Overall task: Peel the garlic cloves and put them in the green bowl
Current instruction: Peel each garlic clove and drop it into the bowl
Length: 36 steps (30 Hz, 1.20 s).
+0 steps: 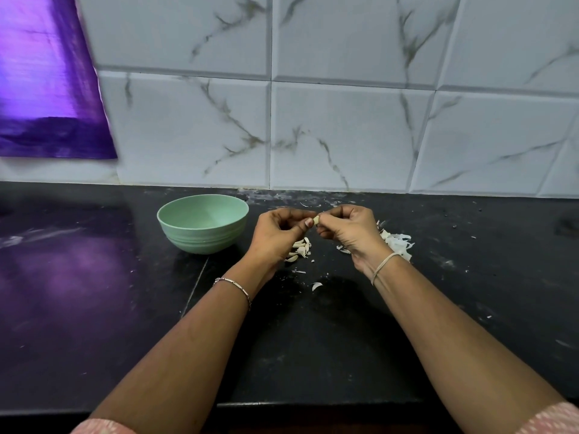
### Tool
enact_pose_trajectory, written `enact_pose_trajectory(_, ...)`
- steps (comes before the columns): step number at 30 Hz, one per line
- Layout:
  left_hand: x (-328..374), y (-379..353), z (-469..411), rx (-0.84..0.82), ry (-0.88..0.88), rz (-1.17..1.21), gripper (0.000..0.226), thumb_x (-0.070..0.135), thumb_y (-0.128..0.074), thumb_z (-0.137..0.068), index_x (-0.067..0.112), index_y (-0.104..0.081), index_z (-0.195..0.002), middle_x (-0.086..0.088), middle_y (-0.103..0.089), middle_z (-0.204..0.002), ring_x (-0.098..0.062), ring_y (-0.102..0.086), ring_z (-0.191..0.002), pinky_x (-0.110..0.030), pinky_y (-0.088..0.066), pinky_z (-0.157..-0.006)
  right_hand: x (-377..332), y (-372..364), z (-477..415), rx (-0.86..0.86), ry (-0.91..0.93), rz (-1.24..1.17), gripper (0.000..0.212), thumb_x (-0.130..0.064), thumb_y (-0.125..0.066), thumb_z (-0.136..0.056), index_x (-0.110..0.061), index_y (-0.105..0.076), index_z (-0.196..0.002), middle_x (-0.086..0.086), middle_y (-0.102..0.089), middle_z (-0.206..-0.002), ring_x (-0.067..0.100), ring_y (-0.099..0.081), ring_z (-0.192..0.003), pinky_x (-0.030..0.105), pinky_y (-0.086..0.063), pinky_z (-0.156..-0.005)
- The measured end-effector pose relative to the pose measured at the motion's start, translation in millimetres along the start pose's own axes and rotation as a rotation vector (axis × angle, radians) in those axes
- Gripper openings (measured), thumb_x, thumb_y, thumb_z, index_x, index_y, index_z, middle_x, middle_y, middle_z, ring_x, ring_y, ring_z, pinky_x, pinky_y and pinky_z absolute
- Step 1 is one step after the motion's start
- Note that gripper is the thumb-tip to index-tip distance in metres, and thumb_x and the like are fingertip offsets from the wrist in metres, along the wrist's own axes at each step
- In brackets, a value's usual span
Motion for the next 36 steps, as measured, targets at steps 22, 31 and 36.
enact_pose_trajectory(22, -5, 6, -1, 0.082, 0.065, 0.076, 0.012, 0.006, -0.070, -0.086, 0.015, -0.067, -0.079, 0.001, -0.066, -0.071, -0.010, -0.054, -0.062, -0.029, -0.048, -0.066, -4, -4, -1, -0.072, 0.031, -0.081, 0.007, 0.003, -0.072, -0.080, -0.004, -0.071, -0.080, 0.008, -0.070, -0.072, 0.013, -0.065, -0.064, 0.021, -0.058, -0.066)
enact_pose_trajectory(31, -10, 4, 0, 0.069, 0.114, 0.090, 0.002, 0.008, -0.071, -0.086, 0.009, -0.071, -0.085, 0.000, -0.062, -0.062, -0.011, -0.054, -0.058, -0.027, -0.049, -0.063, -17, -2, 0, -0.005, 0.237, 0.186, 0.010, -0.003, -0.078, -0.075, -0.012, -0.074, -0.079, 0.008, -0.073, -0.079, 0.013, -0.067, -0.073, 0.033, -0.058, -0.076)
enact_pose_trajectory(36, -9, 3, 1, 0.061, 0.145, 0.139, 0.003, 0.006, -0.068, -0.088, 0.008, -0.069, -0.086, -0.006, -0.065, -0.074, -0.008, -0.054, -0.057, -0.024, -0.052, -0.060, -14, -6, 1, -0.106, 0.139, 0.063, 0.006, 0.000, -0.072, -0.082, -0.004, -0.072, -0.086, 0.009, -0.070, -0.075, 0.011, -0.065, -0.066, 0.025, -0.057, -0.069)
Point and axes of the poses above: each hand's wrist, its own z-axis away from the middle knuckle, its own y-axis out of the back of the hand, x = y × z, the point moved 9 cm from there along -z, towards the middle knuckle
